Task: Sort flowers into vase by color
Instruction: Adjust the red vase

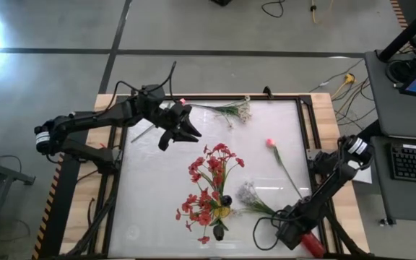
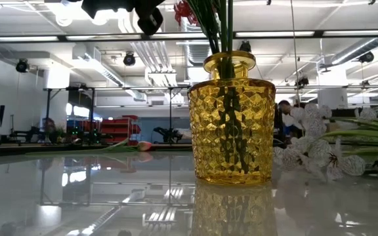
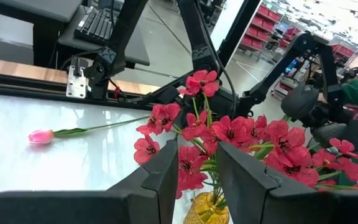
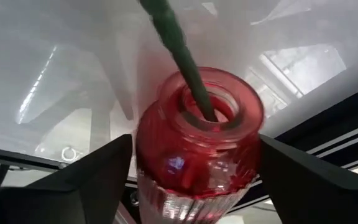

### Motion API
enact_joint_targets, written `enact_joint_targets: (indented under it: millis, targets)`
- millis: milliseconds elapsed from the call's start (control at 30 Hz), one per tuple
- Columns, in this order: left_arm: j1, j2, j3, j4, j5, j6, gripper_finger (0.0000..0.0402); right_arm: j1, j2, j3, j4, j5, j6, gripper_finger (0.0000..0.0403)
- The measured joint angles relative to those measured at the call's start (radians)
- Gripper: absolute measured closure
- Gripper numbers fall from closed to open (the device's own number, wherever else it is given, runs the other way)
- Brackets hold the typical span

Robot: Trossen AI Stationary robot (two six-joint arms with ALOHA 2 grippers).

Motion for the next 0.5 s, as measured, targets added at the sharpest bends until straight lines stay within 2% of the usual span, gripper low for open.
enact_joint_targets:
  millis: [133, 400, 500]
  targets:
    - [0.000, 0.000, 0.000, 0.014, 0.000, -0.008, 0.0303, 0.029, -0.001, 0.000, 0.006, 0.002, 0.011, 0.0079]
    - [0.000, 0.000, 0.000, 0.020, -0.001, -0.016, 0.0303, 0.045, 0.003, 0.000, 0.010, 0.039, 0.018, 0.0163]
    - [0.000, 0.000, 0.000, 0.020, -0.001, -0.016, 0.0303, 0.044, 0.002, 0.016, -0.001, 0.103, 0.005, 0.0163]
